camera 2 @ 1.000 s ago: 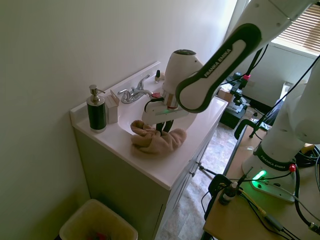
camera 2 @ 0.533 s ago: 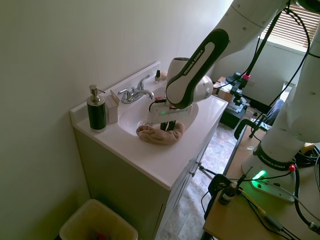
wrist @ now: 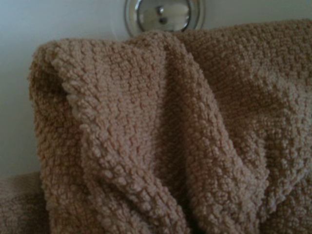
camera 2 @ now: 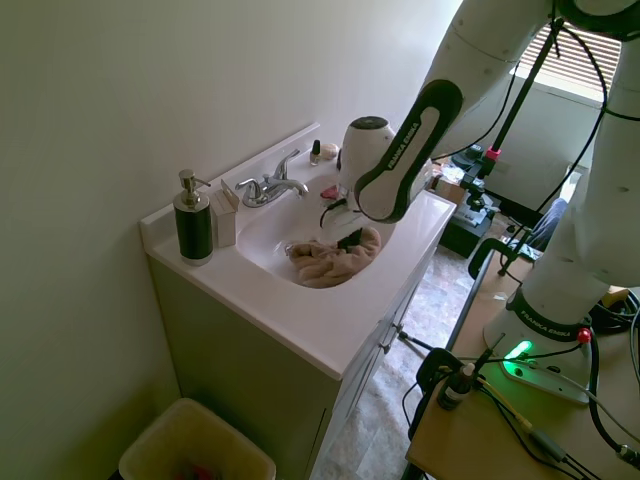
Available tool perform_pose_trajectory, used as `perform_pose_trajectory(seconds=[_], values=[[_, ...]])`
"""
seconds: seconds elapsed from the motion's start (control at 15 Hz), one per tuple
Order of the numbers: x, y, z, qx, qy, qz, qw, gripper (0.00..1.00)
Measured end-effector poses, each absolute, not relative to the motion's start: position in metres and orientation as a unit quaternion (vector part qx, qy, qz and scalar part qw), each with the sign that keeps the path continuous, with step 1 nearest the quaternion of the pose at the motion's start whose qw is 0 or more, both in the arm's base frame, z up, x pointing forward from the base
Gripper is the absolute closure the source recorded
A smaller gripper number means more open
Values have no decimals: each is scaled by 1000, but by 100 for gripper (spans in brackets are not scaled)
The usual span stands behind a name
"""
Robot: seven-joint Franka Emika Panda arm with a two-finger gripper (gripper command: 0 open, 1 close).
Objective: Sanitize the sink
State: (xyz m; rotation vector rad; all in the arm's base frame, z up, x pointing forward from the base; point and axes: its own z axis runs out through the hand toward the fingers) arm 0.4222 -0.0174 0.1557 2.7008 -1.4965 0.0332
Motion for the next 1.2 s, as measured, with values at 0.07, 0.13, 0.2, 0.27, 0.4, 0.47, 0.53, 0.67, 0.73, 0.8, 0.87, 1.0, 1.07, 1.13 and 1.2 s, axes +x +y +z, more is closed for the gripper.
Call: perform_pose_trajectory(seconds=[0.07, 0.13, 0.2, 0.27, 0.4, 0.47, 0.53, 0.67, 0.73, 0.8, 0.87, 1.0, 1.07, 1.13, 1.2], values=[[423, -24, 154, 882, -469, 22, 37, 100], [424, -30, 153, 890, -452, 33, 47, 100], [425, -36, 152, 897, -436, 45, 58, 100], [425, -39, 150, 904, -419, 57, 68, 100], [425, -42, 147, 914, -390, 79, 84, 100], [425, -42, 145, 919, -373, 91, 92, 100], [425, -42, 143, 923, -358, 104, 98, 100], [424, -44, 139, 928, -330, 131, 111, 100], [424, -44, 137, 930, -317, 145, 119, 100], [423, -43, 135, 932, -302, 156, 128, 100], [423, -42, 134, 932, -289, 167, 138, 100], [424, -39, 128, 920, -300, 199, 153, 100], [424, -35, 121, 912, -315, 216, 151, 100], [424, -31, 117, 904, -330, 230, 146, 100], [424, -27, 114, 896, -347, 238, 141, 100]])
